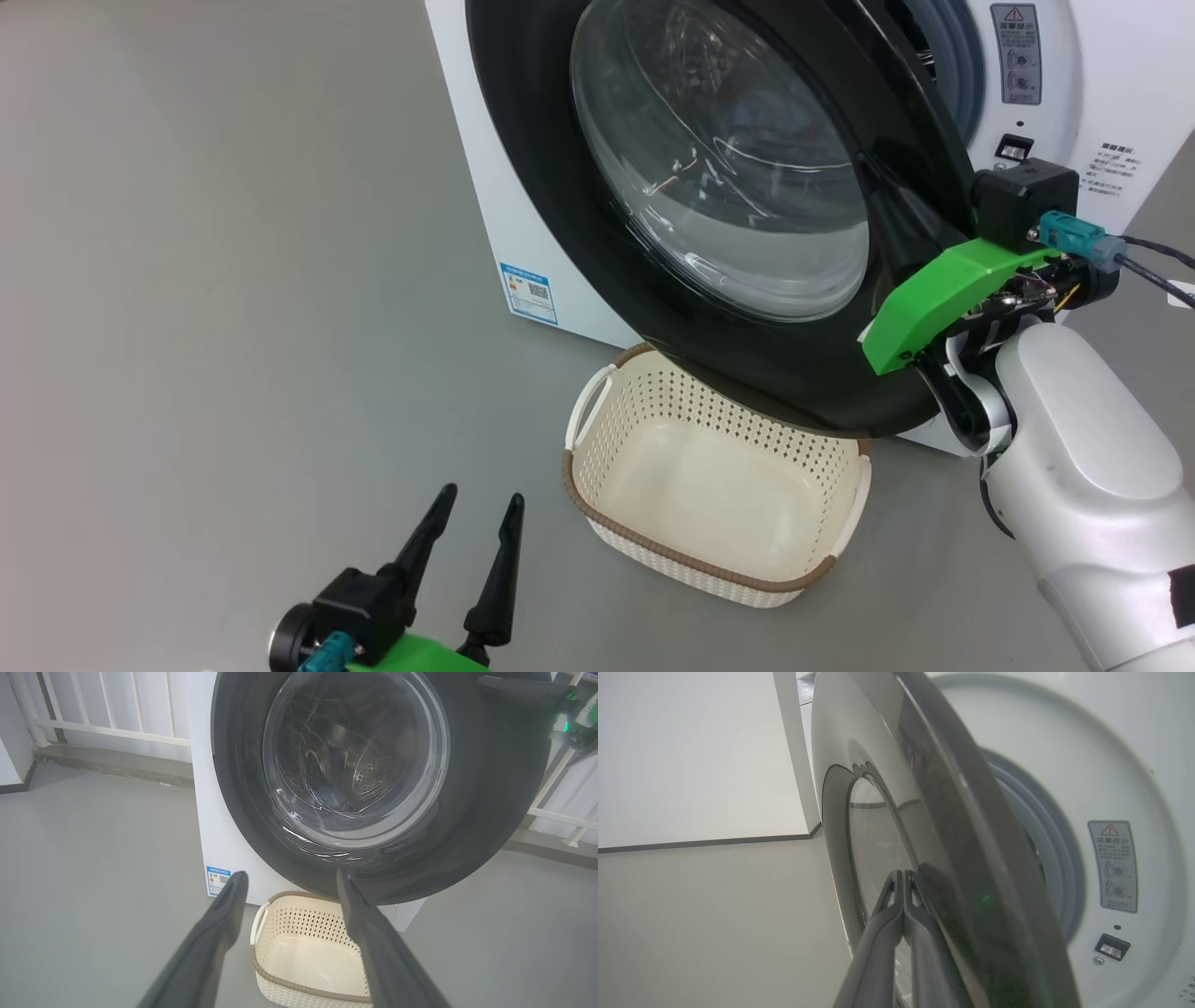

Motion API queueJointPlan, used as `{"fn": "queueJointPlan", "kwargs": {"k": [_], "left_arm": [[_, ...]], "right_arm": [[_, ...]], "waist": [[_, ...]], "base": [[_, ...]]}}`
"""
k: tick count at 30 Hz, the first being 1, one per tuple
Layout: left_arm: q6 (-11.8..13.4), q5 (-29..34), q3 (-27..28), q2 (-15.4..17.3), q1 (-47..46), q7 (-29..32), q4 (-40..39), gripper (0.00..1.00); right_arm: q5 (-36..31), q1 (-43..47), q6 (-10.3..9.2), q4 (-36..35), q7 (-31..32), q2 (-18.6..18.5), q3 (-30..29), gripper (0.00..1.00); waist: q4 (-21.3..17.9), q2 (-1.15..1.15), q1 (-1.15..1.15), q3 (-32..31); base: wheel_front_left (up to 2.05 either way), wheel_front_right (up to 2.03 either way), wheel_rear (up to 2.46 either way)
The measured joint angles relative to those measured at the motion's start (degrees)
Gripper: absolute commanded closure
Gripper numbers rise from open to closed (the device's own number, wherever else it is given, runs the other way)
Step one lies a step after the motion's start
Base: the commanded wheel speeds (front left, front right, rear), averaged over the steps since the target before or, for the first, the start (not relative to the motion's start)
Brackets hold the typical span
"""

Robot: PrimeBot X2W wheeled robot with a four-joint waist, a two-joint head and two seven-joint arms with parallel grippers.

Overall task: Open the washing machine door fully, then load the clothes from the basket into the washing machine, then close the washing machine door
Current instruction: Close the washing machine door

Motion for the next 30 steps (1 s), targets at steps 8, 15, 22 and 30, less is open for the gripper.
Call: {"fn": "queueJointPlan", "kwargs": {"k": [8,15,22,30], "left_arm": [[0.0,-0.01,-0.44,-0.26,-0.36,-0.42,0.2,0.0],[0.01,-0.01,-0.73,-0.58,-0.82,-0.49,0.2,0.0],[0.01,-0.1,-1.7,-1.27,-2.44,-0.94,0.31,0.0],[0.0,-0.64,-2.89,-2.41,-4.06,-1.01,1.08,0.0]], "right_arm": [[0.4,-1.84,0.25,2.04,-0.26,-0.51,-0.04,1.0],[0.38,-3.8,0.32,4.25,-0.24,-1.63,-2.25,1.0],[-0.73,-8.96,0.31,9.33,-0.07,-3.19,-5.56,1.0],[-2.25,-14.91,0.31,16.24,-0.7,-3.69,-6.84,1.0]], "waist": [[-0.01,0.0,-0.01,0.89],[-0.27,0.0,0.0,2.08],[-0.01,0.0,0.0,4.51],[1.7,0.0,0.0,6.71]], "base": [[0.0,0.0,0.0],[0.0,0.0,0.0],[0.0,0.0,0.0],[0.0,0.0,0.0]]}}
